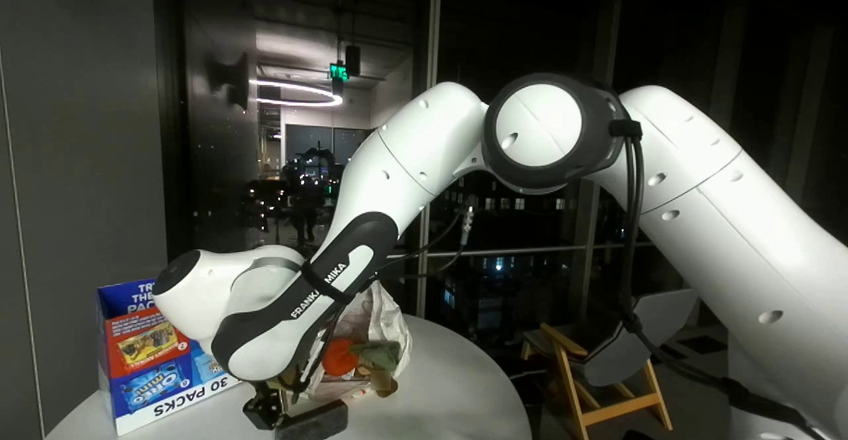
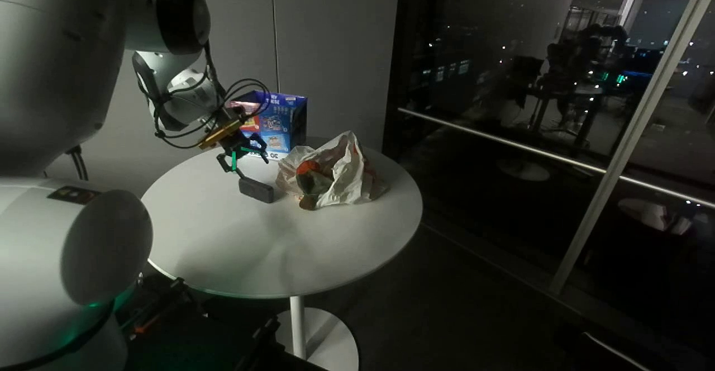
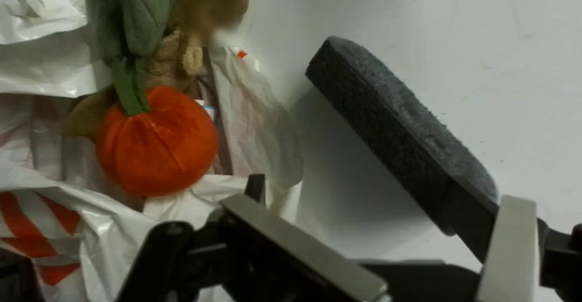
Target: Pick up the brown toy and put it in the plastic, pick up the red toy and put it in the plastic, pick up the black eraser and put it in the plastic
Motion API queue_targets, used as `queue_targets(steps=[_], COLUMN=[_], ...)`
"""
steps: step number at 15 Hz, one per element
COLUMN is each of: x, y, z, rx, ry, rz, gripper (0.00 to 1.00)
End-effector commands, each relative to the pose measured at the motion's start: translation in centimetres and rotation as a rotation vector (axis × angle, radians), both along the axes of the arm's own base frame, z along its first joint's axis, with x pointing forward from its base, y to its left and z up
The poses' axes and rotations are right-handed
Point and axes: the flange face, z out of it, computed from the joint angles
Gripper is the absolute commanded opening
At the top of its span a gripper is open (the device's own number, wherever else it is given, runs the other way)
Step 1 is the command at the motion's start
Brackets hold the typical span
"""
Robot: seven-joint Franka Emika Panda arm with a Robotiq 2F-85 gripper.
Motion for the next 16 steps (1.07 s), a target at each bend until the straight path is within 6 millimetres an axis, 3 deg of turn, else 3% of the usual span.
queue_targets(steps=[1, 5, 9, 13, 16], x=[0.1, 1.9, 3.9, 4.4, 3.9], y=[-0.9, -3.2, -5.8, -6.9, -6.6], z=[1.2, 2.2, 1.6, 0.8, -0.5], rx=[0.034, 0.020, 0.080, 0.180, 0.252], ry=[0.178, 0.304, 0.460, 0.602, 0.679], rz=[0.094, 0.205, 0.357, 0.481, 0.570], gripper=[1.00, 1.00, 1.00, 1.00, 1.00])
